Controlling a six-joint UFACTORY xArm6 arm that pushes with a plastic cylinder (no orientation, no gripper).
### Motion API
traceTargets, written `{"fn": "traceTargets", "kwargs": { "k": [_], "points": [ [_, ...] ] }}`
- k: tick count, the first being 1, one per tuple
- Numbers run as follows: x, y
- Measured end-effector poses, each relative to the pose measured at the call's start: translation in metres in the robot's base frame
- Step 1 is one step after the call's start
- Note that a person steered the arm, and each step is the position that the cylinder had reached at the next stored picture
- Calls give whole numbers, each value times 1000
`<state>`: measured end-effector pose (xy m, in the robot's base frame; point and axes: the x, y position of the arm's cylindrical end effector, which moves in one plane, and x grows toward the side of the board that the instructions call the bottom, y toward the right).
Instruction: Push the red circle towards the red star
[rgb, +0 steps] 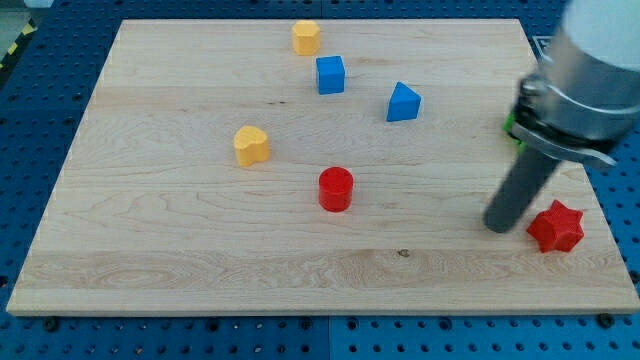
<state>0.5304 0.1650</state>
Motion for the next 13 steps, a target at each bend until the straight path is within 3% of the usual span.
{"fn": "traceTargets", "kwargs": {
  "k": [1, 3, 5, 6, 7, 8, 9, 10, 13],
  "points": [
    [-16, -32],
    [-16, -38],
    [4, -93],
    [16, -143],
    [3, -259],
    [-63, -295],
    [-75, -297],
    [-58, -280],
    [-30, -171]
  ]
}}
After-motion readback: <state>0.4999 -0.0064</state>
